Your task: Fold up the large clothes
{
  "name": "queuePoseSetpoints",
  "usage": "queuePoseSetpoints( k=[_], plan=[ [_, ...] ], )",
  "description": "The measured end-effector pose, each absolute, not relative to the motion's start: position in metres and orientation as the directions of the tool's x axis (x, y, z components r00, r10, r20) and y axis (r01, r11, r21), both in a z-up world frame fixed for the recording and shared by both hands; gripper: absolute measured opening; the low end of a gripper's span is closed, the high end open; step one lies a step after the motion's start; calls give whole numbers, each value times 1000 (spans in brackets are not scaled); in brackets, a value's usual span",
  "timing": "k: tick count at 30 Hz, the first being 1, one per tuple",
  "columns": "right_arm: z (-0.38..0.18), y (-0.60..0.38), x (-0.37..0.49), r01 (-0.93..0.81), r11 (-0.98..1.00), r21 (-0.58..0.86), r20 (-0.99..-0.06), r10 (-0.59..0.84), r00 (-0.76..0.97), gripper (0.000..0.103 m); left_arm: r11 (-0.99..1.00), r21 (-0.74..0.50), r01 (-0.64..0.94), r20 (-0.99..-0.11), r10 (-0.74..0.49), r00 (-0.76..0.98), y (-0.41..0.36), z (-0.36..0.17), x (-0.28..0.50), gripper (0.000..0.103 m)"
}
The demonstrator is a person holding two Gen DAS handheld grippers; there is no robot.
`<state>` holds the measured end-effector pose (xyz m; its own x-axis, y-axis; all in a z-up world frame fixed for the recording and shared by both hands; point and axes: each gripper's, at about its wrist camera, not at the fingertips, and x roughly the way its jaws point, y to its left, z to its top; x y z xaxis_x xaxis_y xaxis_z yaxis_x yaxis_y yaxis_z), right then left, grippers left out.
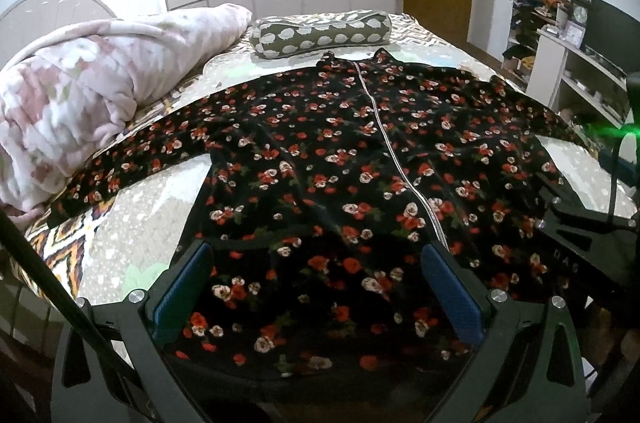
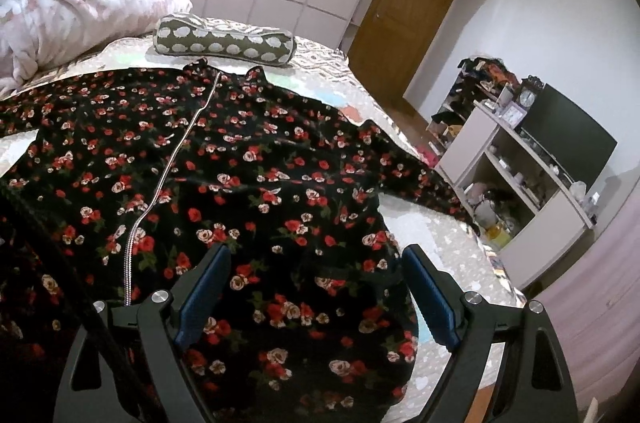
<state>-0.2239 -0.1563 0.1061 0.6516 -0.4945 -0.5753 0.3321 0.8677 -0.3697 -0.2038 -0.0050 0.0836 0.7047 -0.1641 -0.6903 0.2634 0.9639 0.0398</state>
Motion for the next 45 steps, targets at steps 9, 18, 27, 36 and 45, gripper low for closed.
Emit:
queuePoseSetpoints(
  k=[9,18,27,36,45],
  plan=[
    [106,-160,-224,334,870,-364,-580,-492,649,90,963,41,265,-699,-162,697,-7,84,-204,103],
    [104,-160,-225,332,873,-357,-587,-486,648,90,964,38,264,-707,-161,689,-6,81,-203,103],
    [103,-158,-225,324,893,-311,-601,-449,661,90,964,37,264,-708,-162,687,-6,81,-203,103],
    [103,-162,-225,317,905,-285,-623,-426,656,90,961,37,273,-713,-166,682,-7,80,-202,103],
    [100,-167,-224,311,919,-244,-653,-393,647,90,961,37,275,-716,-166,678,-7,77,-203,103]
  ],
)
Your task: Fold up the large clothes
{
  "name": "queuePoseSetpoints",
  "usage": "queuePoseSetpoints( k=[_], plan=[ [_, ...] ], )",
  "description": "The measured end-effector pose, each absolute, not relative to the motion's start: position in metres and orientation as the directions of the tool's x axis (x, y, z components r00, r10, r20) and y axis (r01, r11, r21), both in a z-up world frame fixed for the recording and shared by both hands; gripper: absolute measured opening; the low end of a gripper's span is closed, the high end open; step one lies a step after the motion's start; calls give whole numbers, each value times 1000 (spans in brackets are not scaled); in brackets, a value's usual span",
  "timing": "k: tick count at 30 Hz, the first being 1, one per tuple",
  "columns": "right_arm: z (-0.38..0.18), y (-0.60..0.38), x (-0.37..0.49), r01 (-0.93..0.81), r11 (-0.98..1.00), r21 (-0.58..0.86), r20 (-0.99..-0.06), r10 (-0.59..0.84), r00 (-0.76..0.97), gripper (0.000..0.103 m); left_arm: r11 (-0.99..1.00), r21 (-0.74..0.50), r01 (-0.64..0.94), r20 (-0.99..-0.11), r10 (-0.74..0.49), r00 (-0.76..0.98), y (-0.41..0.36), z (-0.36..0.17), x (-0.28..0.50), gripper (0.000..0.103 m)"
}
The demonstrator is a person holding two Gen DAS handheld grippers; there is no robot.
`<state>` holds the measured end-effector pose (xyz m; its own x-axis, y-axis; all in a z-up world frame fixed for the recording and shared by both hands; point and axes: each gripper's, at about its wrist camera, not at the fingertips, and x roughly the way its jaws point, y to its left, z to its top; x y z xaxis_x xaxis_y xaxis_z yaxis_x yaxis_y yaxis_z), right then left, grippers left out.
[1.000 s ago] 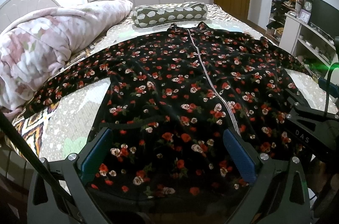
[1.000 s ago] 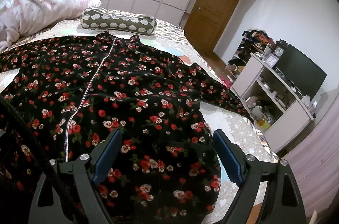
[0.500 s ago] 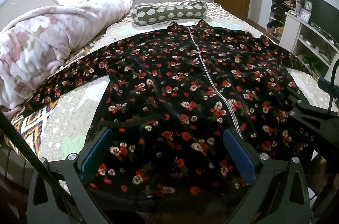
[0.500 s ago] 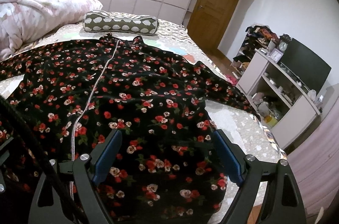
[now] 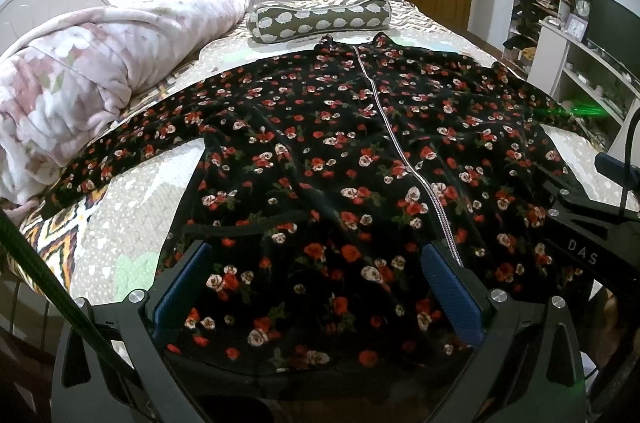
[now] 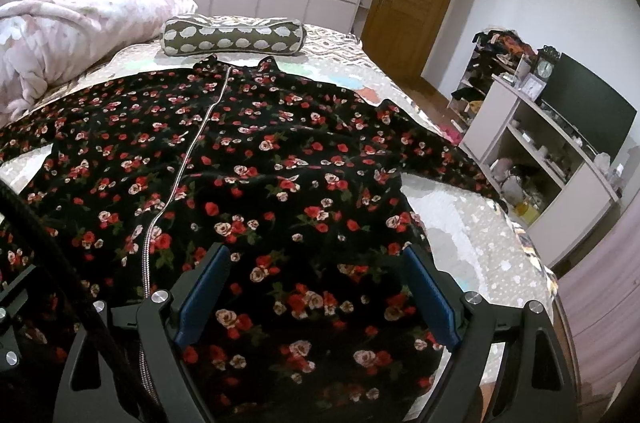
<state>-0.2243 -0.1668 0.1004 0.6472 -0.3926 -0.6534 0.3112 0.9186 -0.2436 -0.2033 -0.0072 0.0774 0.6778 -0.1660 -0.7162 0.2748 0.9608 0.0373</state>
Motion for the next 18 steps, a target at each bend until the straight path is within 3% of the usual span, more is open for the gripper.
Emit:
queuePoseSetpoints(
  k=[18],
  plan=[
    [96,-174,-222,315,926,-211,-688,-369,625,90,960,37,276,-724,-165,670,-9,70,-207,103]
  ],
)
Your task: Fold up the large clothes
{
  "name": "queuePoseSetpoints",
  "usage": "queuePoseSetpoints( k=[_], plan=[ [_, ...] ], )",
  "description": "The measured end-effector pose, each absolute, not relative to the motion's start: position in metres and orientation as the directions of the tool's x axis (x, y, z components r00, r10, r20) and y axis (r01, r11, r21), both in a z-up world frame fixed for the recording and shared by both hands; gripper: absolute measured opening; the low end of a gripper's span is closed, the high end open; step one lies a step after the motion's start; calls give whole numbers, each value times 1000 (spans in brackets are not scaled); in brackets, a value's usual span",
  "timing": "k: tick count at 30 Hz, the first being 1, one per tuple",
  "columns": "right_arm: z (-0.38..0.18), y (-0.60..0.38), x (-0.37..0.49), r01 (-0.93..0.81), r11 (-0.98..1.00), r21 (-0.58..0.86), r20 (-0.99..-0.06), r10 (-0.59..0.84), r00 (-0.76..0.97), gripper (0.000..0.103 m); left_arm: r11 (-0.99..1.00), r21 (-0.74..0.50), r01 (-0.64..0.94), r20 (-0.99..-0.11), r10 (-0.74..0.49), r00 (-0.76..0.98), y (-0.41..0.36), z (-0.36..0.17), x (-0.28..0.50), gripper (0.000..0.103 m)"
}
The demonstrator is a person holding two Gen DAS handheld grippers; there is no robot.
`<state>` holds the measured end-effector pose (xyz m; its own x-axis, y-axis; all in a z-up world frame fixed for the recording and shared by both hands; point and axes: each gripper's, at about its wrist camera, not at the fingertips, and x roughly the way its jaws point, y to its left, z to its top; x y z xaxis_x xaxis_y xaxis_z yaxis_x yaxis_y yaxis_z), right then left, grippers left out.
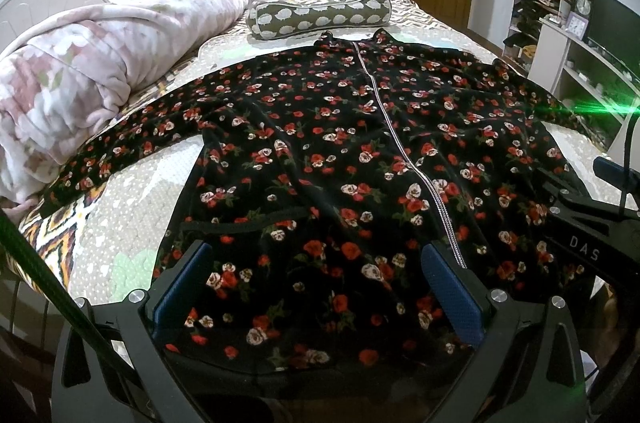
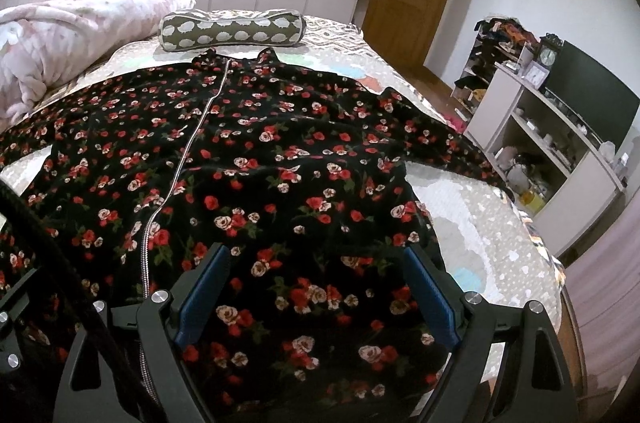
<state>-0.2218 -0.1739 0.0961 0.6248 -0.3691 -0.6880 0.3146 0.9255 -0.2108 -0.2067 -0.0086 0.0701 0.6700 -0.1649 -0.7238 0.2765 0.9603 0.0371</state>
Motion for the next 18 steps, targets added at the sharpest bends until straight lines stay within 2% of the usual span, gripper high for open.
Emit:
queuePoseSetpoints(
  k=[5,8,11,18],
  plan=[
    [95,-175,-222,310,928,-207,-691,-363,625,90,959,32,280,-728,-169,665,-9,69,-203,103],
    [91,-176,-220,302,934,-194,-702,-347,622,90,964,-25,266,-747,-195,636,5,63,-195,103],
    [87,-178,-219,297,938,-179,-713,-331,618,90,985,-90,148,-768,-164,619,47,54,-173,103],
    [82,-172,-214,276,944,-180,-725,-317,611,90,953,-213,-216,-767,-27,641,205,27,-119,103]
  ],
)
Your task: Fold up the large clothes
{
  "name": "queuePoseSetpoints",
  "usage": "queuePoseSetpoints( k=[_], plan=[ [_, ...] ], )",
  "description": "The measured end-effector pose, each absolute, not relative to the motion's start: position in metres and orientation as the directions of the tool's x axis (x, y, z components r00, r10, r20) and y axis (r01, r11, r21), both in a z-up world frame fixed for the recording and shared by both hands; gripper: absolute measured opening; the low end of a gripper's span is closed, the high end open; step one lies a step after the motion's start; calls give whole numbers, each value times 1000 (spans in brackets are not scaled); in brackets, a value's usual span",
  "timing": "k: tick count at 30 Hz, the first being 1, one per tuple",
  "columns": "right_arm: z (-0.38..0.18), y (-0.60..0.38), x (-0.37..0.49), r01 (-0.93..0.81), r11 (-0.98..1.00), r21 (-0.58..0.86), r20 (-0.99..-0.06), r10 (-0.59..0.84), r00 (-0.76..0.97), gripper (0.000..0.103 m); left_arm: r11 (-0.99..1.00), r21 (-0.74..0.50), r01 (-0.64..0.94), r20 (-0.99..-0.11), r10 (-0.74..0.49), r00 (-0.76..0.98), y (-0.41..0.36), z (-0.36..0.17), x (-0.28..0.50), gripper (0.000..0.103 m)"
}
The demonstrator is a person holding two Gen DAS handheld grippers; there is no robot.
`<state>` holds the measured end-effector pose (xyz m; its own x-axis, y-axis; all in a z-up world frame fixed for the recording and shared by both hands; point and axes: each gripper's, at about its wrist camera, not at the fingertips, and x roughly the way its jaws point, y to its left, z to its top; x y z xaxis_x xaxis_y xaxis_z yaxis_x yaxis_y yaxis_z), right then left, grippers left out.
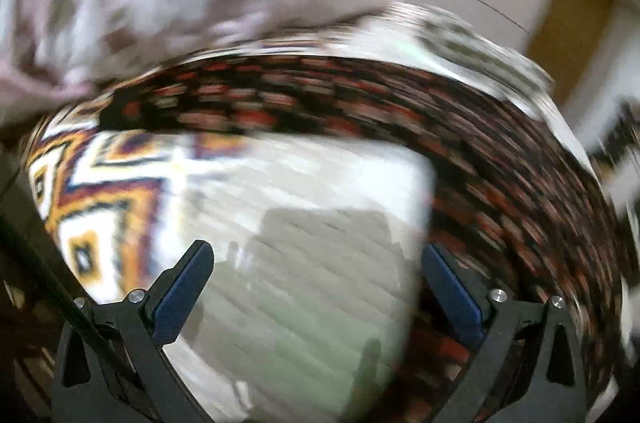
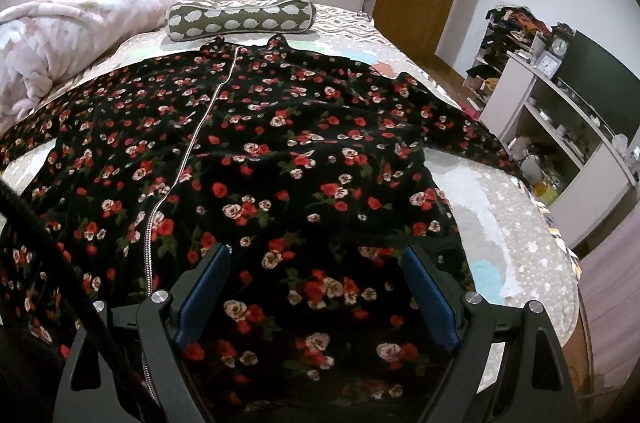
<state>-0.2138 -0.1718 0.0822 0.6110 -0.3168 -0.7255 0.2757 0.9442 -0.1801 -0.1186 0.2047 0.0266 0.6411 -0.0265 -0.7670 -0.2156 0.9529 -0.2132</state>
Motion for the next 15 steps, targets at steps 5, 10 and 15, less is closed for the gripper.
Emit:
queuePoseSetpoints(
  k=[5,10,15],
  plan=[
    [77,-162,-208,250,946,-207,-733,-320,601,90,789,-462,-404,-778,-142,612,314,-12,-77,103],
    [72,-153,-201,225,944,-242,-739,-330,587,90,712,-517,-475,-756,-120,643,357,-12,-55,103],
    [70,-155,-195,230,937,-265,-736,-350,579,90,713,-379,-590,-836,10,549,393,-7,-37,12]
  ],
)
